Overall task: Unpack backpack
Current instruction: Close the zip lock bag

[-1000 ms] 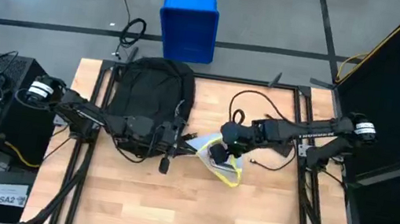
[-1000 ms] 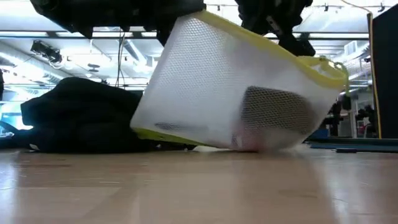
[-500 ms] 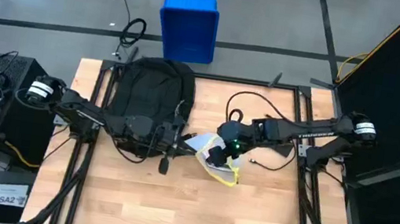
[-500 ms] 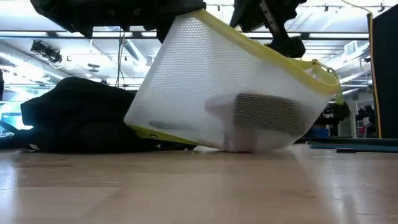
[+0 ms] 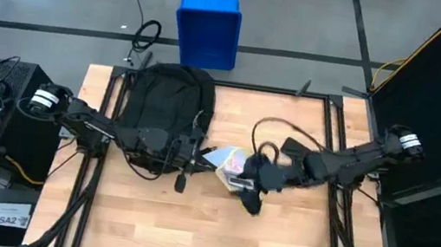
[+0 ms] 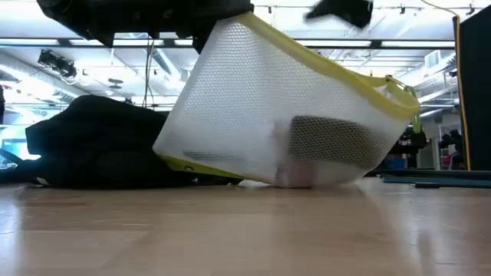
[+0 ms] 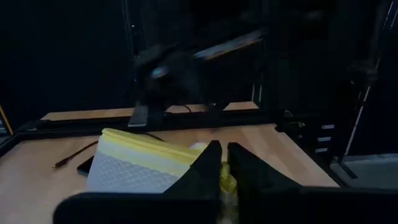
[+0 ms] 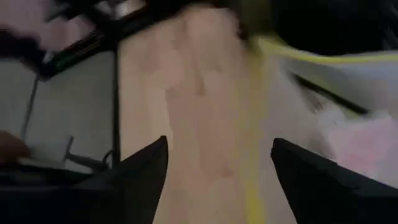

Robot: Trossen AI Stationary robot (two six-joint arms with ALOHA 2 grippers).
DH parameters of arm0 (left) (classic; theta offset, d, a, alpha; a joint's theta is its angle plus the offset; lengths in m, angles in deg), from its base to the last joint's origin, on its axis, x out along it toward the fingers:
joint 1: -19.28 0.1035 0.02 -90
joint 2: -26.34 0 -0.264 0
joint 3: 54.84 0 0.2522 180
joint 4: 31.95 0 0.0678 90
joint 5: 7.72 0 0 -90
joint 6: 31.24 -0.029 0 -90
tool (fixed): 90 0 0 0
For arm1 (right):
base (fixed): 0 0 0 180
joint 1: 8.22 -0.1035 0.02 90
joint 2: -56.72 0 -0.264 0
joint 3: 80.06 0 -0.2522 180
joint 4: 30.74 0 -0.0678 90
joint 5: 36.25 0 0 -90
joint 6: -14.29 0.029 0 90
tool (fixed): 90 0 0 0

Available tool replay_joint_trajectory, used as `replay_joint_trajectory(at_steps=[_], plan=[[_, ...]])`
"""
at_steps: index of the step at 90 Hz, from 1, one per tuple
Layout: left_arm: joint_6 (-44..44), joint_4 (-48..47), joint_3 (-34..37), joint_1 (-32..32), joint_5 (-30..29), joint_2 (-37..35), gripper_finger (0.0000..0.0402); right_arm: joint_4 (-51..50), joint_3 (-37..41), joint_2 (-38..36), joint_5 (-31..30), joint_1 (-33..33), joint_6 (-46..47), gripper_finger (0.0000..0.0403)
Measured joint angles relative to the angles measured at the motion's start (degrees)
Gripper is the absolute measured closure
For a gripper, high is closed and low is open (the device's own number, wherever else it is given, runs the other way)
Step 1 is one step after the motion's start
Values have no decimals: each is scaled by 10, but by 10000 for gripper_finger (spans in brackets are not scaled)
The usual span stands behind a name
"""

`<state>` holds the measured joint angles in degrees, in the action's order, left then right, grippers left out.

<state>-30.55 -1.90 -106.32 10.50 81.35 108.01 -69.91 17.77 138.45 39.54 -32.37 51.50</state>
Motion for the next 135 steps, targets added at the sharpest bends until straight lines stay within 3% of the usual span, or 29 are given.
replay_joint_trajectory(at_steps=[14,27,44,62,83,110,119,135], plan=[[1,-2,0,0,-1,0,402,-61,-1,27,-166,-91,-51,152],[6,-5,0,-2,-1,0,402,-212,0,54,-274,-137,35,161],[2,-5,0,-4,-1,0,402,-365,1,63,-277,-162,211,172],[1,-5,0,-4,-1,0,402,-442,10,67,-278,-170,284,182],[-1,-5,0,-7,-1,0,402,-420,74,114,-232,-151,226,188],[-2,-5,0,-7,-1,0,402,-419,96,185,-234,-130,148,196],[-2,-6,0,-7,-1,0,402,-396,96,190,-276,-131,137,204],[-2,-8,0,-7,-1,0,402,-352,95,190,-430,-165,100,222]])
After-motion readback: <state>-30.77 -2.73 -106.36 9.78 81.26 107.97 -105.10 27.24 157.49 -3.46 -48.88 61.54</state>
